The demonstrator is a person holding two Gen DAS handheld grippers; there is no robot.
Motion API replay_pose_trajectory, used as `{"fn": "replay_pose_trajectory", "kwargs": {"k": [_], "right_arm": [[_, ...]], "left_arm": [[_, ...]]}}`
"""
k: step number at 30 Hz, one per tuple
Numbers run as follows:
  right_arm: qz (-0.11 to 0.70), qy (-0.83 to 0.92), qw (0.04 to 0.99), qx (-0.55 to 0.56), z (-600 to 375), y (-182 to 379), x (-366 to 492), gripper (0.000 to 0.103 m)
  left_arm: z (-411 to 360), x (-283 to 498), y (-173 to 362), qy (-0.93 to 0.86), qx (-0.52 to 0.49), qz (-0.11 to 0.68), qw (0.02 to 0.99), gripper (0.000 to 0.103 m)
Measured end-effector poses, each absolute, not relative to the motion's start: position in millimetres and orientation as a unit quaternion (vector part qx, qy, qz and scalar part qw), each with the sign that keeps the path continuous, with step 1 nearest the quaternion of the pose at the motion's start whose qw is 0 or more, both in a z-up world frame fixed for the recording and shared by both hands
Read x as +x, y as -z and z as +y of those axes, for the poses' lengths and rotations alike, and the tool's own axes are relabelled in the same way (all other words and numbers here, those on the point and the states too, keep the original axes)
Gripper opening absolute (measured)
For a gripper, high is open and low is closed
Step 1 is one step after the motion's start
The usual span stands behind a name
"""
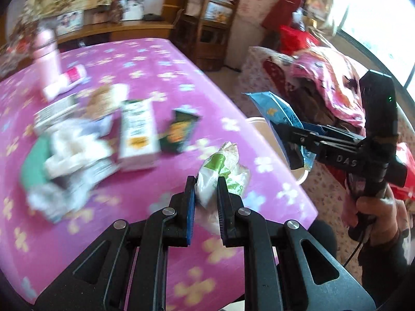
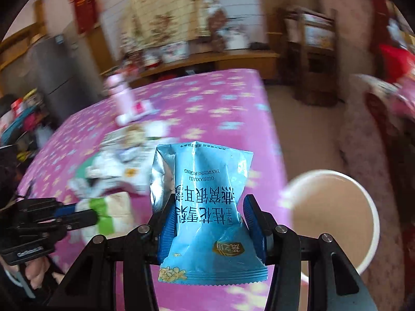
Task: Collect trash
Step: 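Carry both items over the white bin and open both tools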
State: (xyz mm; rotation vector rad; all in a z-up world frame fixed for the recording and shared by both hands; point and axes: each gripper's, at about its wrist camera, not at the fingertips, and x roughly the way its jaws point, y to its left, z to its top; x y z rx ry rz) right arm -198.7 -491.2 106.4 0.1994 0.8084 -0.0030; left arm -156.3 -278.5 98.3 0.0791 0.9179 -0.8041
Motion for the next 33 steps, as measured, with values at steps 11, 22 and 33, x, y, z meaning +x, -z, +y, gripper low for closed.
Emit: {"fn": "replay_pose_trajectory", "kwargs": {"k": [11, 22, 33], "right_arm": [[0.423, 0.153, 0.884, 0.128, -602.1, -66.0, -232.5, 0.050], [0.455, 0.229, 0.846, 0.158, -662.4, -12.6, -244.3, 0.054], [0.457, 0.222, 0.845, 0.169, -655.6, -5.1, -240.3, 0.071]], "left_arm": [[-412.3, -153.6, -87.6, 0.411, 0.064, 0.432, 0.800, 0.013], [-487.6, -139.4, -54.8, 0.413, 0.056, 0.456, 0.786, 0.016], [-480.8, -140.5, -47.1, 0.415, 0.056, 0.460, 0.783, 0.046]]}}
